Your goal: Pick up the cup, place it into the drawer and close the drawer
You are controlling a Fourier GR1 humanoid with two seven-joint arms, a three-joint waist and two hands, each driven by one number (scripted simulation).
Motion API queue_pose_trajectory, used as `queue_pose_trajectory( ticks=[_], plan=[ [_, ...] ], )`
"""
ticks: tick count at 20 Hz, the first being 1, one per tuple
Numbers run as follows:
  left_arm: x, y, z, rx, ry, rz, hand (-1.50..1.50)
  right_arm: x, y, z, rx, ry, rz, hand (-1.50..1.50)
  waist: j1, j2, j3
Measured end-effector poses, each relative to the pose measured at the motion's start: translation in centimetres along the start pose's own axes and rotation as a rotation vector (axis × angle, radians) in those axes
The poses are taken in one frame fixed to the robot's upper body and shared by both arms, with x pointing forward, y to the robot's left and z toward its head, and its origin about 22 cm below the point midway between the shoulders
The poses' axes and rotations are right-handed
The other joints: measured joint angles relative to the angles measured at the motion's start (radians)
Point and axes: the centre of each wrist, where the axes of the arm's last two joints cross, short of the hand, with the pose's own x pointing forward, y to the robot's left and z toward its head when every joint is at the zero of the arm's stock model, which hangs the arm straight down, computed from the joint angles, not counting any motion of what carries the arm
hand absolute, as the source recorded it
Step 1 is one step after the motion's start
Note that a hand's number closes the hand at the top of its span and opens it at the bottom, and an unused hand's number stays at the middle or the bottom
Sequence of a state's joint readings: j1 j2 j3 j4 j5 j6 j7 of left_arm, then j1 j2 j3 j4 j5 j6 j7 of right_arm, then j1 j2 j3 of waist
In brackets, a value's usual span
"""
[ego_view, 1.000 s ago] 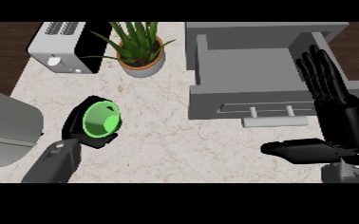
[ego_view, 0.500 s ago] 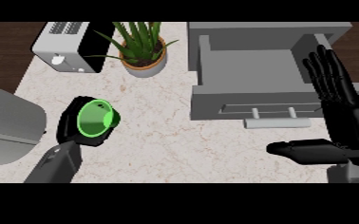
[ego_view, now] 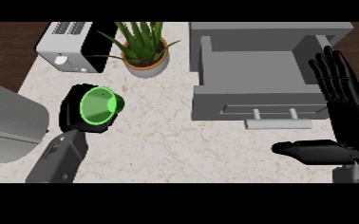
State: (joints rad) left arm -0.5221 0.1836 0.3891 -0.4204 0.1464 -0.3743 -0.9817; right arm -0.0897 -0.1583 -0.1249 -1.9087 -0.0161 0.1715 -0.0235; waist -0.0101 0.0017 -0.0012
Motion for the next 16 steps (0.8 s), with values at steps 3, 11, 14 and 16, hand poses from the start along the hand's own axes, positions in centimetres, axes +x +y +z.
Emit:
queue_pose_trajectory(
  ticks=[3,11,14,16],
  plan=[
    [0.1,-2.2,-1.8,-0.071,-0.025,0.015,1.5,-0.1,-0.5,0.2,-0.009,0.011,0.003,-1.5,0.007,-0.004,0.001],
    [3.1,-9.5,-7.9,-0.224,-0.138,-0.001,1.5,0.2,-0.7,0.7,-0.025,0.013,0.011,-1.5,0.017,-0.008,0.002],
    [4.9,-12.7,-9.9,-0.268,-0.154,-0.012,1.5,0.0,-0.7,1.3,-0.024,0.017,0.01,-1.5,0.015,-0.008,0.002],
    [6.2,-14.5,-11.1,-0.288,-0.151,-0.024,1.5,-0.2,-1.1,1.0,-0.017,0.019,0.014,-1.5,0.016,-0.008,0.002]
  ],
)
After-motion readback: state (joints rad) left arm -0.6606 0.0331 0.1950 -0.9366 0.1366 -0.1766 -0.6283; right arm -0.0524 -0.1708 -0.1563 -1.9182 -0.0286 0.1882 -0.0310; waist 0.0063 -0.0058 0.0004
